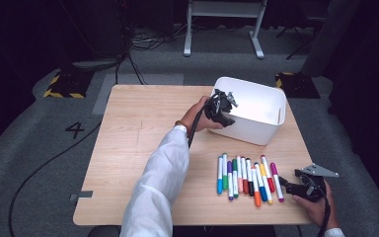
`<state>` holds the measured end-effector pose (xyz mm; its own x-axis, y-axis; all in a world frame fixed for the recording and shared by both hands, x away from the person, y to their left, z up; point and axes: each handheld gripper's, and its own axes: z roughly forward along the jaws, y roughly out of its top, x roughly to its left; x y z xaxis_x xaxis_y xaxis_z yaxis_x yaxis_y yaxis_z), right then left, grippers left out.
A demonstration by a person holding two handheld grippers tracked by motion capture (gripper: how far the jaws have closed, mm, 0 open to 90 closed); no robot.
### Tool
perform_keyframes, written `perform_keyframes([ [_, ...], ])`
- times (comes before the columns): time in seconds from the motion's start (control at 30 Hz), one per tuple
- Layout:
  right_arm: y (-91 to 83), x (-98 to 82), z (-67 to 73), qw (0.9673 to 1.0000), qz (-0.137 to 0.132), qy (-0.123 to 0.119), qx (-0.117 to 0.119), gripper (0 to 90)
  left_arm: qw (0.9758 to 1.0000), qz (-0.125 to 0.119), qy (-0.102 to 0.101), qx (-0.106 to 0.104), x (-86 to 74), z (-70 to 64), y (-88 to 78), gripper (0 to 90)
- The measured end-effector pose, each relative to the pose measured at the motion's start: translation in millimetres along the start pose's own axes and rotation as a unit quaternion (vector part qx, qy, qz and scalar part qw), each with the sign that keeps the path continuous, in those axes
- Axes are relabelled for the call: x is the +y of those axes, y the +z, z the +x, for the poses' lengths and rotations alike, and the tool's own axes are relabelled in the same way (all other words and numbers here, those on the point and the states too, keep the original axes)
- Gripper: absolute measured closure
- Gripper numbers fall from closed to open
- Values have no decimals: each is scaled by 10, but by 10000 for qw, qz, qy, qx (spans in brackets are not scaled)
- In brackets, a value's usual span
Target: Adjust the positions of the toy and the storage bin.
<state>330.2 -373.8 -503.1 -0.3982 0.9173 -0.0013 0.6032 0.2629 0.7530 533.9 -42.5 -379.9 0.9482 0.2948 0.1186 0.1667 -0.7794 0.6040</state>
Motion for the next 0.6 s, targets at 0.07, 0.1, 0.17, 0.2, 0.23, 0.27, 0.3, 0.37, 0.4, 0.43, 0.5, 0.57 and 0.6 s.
perform_keyframes([
  [0.07,-7,3,-2,10000,39,-12,-10,243,9999,105,35,-7,-33,20,-44,557],
  [0.1,-6,2,-1,10000,34,-8,-9,243,9999,136,-4,8,-59,26,-73,571],
  [0.17,-6,2,-2,10000,30,-17,-11,243,9999,129,7,8,-113,45,-141,605],
  [0.2,-5,2,-3,10000,30,-19,-12,243,9999,99,-63,-8,-148,46,-180,616],
  [0.23,-6,2,-2,10000,34,-8,-7,243,9999,99,-63,-8,-148,46,-180,626],
  [0.27,-5,2,-3,10000,30,-18,-11,243,9999,74,-106,-66,-226,38,-239,641],
  [0.3,-5,2,-2,10000,29,-17,-11,243,9999,88,-98,-76,-270,29,-276,654],
  [0.37,-6,2,-1,10000,32,-7,-8,243,9999,41,-108,-90,-362,12,-341,682],
  [0.4,-5,2,-2,10000,30,-17,-11,243,9999,46,-106,-65,-406,9,-376,691],
  [0.43,-6,2,-2,10000,30,-13,-8,243,9998,55,-166,-65,-450,-4,-410,699],
  [0.5,-7,3,0,10000,36,8,-3,243,9999,62,-152,-2,-538,-32,-478,717],
  [0.57,-7,3,-1,10000,34,3,-4,242,9997,119,-181,58,-616,-65,-547,730],
  [0.6,-7,3,-1,10000,36,0,-6,243,9995,216,-218,87,-653,-79,-596,731],
])
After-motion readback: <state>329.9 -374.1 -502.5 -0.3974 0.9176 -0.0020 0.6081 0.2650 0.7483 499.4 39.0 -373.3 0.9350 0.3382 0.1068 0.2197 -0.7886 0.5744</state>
